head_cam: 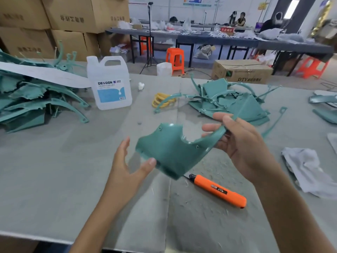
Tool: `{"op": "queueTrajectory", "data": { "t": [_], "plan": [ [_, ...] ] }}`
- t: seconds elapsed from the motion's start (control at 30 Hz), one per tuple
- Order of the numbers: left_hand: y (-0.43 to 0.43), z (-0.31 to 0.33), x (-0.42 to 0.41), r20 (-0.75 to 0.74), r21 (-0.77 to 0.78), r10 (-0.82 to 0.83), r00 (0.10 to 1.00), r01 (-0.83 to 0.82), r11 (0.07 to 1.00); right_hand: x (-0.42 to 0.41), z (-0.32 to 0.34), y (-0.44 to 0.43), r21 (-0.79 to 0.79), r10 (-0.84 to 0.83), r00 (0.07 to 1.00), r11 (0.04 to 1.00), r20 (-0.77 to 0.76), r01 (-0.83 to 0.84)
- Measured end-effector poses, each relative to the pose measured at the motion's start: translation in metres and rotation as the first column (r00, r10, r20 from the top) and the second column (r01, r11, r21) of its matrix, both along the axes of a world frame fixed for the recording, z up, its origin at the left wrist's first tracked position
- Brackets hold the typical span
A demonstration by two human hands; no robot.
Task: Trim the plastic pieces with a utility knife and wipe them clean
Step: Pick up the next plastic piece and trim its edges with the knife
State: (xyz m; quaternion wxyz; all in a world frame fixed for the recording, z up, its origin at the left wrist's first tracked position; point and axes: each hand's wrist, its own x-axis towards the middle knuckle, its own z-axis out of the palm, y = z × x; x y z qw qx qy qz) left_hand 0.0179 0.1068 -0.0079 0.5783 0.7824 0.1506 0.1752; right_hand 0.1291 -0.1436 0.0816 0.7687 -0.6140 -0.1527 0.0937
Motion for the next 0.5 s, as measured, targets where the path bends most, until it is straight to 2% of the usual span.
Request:
{"op": "queueTrajectory", "data": {
  "t": [0.1, 0.23, 0.3, 0.37, 0.4, 0.43, 0.47, 0.5],
  "plan": [
    [-0.001, 0.013, -0.009, 0.055, -0.19, -0.251, 0.967, 0.257, 0.948, 0.004, 0.0, -0.006, 0.024, 0.094, 0.986, 0.995, -0.136, -0.092],
    [-0.003, 0.021, -0.026, 0.025, -0.258, -0.47, 0.882, 0.46, 0.85, 0.013, -0.007, -0.003, 0.008, 0.104, 0.968, 0.994, -0.227, -0.105],
    [-0.005, 0.021, -0.029, 0.072, -0.354, -0.474, 0.878, 0.466, 0.811, 0.015, -0.014, 0.0, 0.026, 0.135, 0.96, 0.991, -0.245, -0.133],
    [-0.007, 0.019, -0.029, 0.123, -0.428, -0.388, 0.913, 0.402, 0.81, 0.015, -0.024, 0.003, -0.001, 0.136, 0.955, 0.99, -0.262, -0.142],
    [-0.007, 0.018, -0.029, 0.136, -0.453, -0.331, 0.934, 0.356, 0.817, 0.014, -0.034, 0.002, -0.096, 0.088, 0.97, 0.989, -0.228, -0.113],
    [-0.006, 0.016, -0.029, 0.144, -0.475, -0.282, 0.949, 0.316, 0.821, 0.011, -0.046, -0.001, -0.273, 0.007, 0.99, 0.961, -0.138, -0.045],
    [-0.005, 0.014, -0.029, 0.147, -0.494, -0.239, 0.96, 0.28, 0.823, 0.008, -0.059, -0.006, -0.507, -0.059, 0.998, 0.86, 0.027, 0.065],
    [-0.003, 0.011, -0.028, 0.146, -0.519, -0.198, 0.969, 0.245, 0.819, 0.004, -0.073, -0.013, -0.717, -0.033, 0.981, 0.678, 0.193, 0.164]
  ]
}}
